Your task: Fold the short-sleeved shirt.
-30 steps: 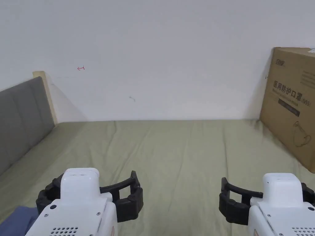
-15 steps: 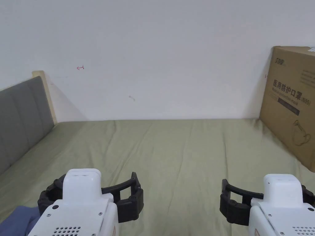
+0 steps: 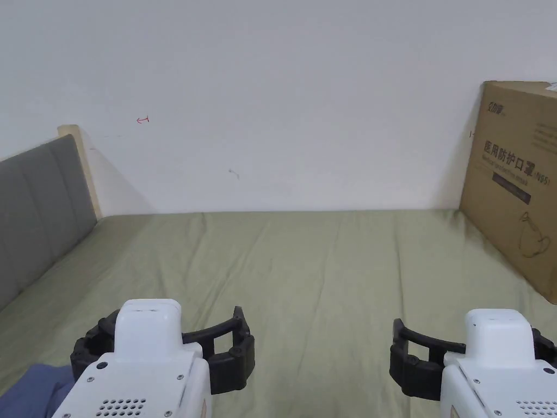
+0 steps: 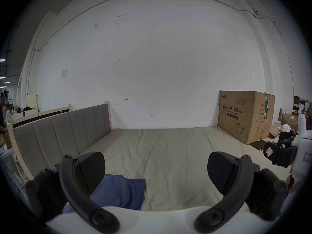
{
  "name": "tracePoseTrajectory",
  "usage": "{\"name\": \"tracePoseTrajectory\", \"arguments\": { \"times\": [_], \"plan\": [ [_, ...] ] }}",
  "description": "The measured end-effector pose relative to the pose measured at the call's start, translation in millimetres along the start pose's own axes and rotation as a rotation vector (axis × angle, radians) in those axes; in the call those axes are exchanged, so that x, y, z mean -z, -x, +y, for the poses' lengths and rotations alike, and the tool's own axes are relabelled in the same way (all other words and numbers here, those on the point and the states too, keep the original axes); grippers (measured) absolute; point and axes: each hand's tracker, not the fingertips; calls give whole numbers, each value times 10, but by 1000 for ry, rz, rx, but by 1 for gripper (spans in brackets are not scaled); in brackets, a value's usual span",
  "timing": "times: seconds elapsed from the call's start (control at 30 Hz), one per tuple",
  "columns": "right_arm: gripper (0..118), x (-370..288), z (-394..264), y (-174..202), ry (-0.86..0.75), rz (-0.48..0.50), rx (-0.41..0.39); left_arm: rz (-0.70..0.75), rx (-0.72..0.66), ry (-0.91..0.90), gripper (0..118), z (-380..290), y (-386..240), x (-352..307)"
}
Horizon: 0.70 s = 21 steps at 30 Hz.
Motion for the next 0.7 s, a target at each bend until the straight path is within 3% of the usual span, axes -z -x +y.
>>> {"name": "tracePoseTrajectory", "arguments": {
  "times": [0.17, 0.27, 0.33, 0.53, 0.57, 0.6, 0.63, 0.7],
  "plan": [
    [118, -23, 99, -1, -26, -20, -19, -74, -221, -4, 118, 29, 142, 22],
    [118, -56, 228, 141, -129, -61, -190, -144, -494, -16, 118, 40, 335, 41],
    [118, -64, 277, 329, -172, -91, -391, -164, -705, -39, 118, -36, 467, 67],
    [118, 7, -165, 915, -193, -60, -1179, -156, -1195, 66, 118, -568, 641, 208],
    [118, 9, -252, 949, -195, -48, -1225, -135, -1212, 87, 118, -647, 645, 216],
    [118, 14, -288, 965, -165, -4, -1202, -130, -1216, 86, 118, -703, 636, 221],
    [118, 17, -291, 978, -113, 51, -1151, -111, -1199, 98, 118, -719, 626, 230],
    [118, -3, -152, 938, -44, 116, -955, -91, -1097, 115, 118, -655, 585, 246]
  ]
}}
